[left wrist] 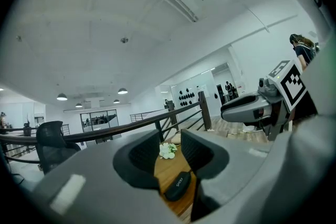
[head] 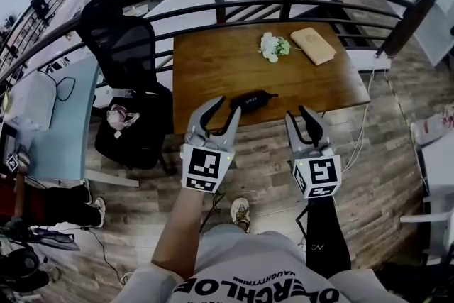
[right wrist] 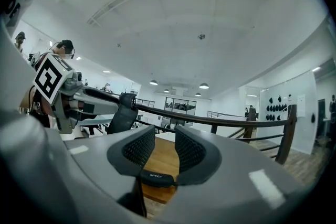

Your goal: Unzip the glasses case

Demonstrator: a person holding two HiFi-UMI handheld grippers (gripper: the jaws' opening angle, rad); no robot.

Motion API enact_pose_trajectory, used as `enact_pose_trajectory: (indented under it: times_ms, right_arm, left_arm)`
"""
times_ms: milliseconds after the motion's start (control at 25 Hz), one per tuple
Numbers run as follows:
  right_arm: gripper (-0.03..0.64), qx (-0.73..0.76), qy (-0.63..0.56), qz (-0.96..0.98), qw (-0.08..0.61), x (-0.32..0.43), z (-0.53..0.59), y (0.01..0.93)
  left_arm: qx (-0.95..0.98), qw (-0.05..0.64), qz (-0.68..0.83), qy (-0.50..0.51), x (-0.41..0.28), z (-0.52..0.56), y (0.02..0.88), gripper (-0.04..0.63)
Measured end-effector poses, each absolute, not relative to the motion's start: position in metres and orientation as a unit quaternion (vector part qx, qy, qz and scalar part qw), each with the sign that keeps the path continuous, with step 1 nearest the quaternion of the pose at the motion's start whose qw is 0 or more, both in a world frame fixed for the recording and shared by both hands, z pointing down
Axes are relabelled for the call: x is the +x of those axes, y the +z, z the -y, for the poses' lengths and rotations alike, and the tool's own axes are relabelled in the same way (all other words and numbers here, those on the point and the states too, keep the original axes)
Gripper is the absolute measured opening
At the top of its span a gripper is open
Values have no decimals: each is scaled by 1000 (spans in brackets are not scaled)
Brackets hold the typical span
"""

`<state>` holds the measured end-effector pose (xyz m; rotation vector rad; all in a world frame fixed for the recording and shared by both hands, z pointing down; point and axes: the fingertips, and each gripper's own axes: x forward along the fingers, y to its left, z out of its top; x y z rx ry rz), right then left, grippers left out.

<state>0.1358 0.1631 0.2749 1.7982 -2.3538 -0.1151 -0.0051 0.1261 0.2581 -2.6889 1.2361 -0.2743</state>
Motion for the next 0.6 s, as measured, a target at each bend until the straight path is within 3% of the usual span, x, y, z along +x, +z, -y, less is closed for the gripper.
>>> enact_pose_trajectory:
  times_ms: [600]
  right_arm:
    - [149, 600, -38, 794, 83, 122, -119, 272]
  left_arm:
    - [-903, 92, -408, -97, -17, -89, 259, 235]
